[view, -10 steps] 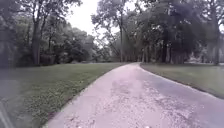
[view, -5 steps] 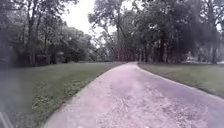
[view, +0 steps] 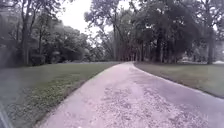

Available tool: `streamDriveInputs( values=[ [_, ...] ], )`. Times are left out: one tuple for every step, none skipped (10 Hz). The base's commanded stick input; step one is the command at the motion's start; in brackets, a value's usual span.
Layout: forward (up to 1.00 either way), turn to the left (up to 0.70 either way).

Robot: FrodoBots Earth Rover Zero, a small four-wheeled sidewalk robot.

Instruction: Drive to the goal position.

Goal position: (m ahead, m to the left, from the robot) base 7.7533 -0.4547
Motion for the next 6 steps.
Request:
streamDriveInputs(
  values=[
    [0.70,0.00],
    [0.70,0.00],
    [0.70,0.00],
    [0.70,0.00],
    [0.70,0.00],
    [0.70,0.00]
  ],
)
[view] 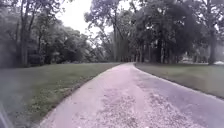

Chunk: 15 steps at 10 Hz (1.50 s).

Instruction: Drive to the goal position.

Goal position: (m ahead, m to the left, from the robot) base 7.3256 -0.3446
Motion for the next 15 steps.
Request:
streamDriveInputs(
  values=[
    [0.70,0.00],
    [0.70,0.00],
    [0.70,0.00],
    [0.70,0.00],
    [0.70,0.00],
    [0.70,0.00],
    [0.70,0.00],
    [0.70,-0.01],
    [0.70,-0.03],
    [0.70,-0.07],
    [0.70,-0.11],
    [0.70,-0.14],
    [0.70,-0.14],
    [0.70,-0.14],
    [0.70,-0.14]
  ],
)
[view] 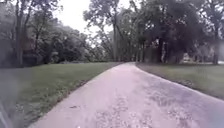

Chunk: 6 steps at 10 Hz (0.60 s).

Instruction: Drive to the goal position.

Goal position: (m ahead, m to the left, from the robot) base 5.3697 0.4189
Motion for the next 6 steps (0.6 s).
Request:
streamDriveInputs(
  values=[
    [0.70,0.00],
    [0.70,0.00],
    [0.70,0.00],
    [0.70,0.00],
    [0.70,0.00],
    [0.70,0.00]
  ],
)
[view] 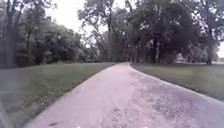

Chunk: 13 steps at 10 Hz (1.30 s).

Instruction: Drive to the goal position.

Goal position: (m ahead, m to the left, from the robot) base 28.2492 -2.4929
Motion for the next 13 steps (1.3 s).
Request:
streamDriveInputs(
  values=[
    [0.70,0.00],
    [0.70,0.00],
    [0.70,0.00],
    [0.70,0.00],
    [0.70,0.00],
    [0.70,0.00],
    [0.70,0.00],
    [0.70,0.00],
    [0.70,0.00],
    [0.70,0.00],
    [0.70,0.00],
    [0.70,0.00],
    [0.70,-0.01]
  ],
)
